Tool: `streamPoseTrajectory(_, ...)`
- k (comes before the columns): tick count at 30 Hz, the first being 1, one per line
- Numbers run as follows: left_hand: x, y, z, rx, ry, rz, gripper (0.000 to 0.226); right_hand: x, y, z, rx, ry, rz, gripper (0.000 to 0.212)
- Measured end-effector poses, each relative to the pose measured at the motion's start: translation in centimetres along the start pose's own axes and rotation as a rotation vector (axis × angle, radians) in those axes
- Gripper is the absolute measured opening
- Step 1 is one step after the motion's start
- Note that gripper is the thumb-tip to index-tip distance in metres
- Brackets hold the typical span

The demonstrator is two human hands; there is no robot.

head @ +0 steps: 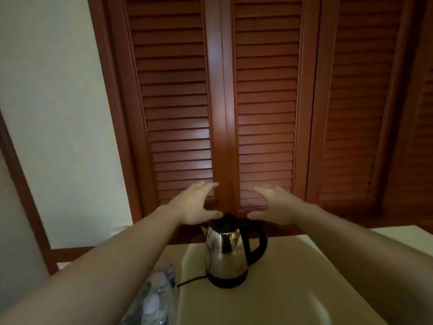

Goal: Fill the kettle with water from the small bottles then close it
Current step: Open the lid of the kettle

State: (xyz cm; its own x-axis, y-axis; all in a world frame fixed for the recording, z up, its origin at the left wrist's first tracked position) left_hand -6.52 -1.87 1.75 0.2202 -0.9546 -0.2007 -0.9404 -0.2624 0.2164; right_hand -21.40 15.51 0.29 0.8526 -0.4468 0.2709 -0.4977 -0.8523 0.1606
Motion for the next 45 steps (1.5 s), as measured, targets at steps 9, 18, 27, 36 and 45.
streamPoseTrajectory(9,3.1,0.6,8.0,0.177,-0.051,-0.074,0.109,-2.6,0.6,7.3,0.045,0.122,-0.078,0.08)
streamPoseTrajectory(18,4.2,1.4,10.2,0.122,-0.213,-0.082,0.096,-2.7,1.9,8.5,-0.052,0.263,-0.086,0.046)
streamPoseTrajectory(27,1.9,1.4,6.1,0.014,-0.222,0.0,0.074,-1.9,1.4,6.1,-0.149,0.299,-0.134,0.038)
streamPoseTrajectory(36,-2.6,-0.5,4.9,-0.004,-0.271,0.024,0.095,-1.8,-4.5,1.8,-0.153,0.258,-0.179,0.032)
streamPoseTrajectory(45,-7.9,-4.2,9.8,0.052,-0.39,0.064,0.092,-5.6,-12.3,4.3,-0.108,0.264,-0.016,0.037)
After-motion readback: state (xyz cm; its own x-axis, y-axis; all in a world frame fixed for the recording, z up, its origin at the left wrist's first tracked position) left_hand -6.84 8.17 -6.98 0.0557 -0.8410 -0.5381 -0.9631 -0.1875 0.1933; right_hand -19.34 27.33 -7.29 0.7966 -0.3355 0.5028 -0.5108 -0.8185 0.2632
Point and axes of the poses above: each hand's wrist, its own y-axis towards the middle knuckle, its own z-axis out of the palm, x = y × z, the point moved 7 cm from there along y, towards the middle knuckle, and after that the axes turned 2 degrees about x, right-handed, at the moved point
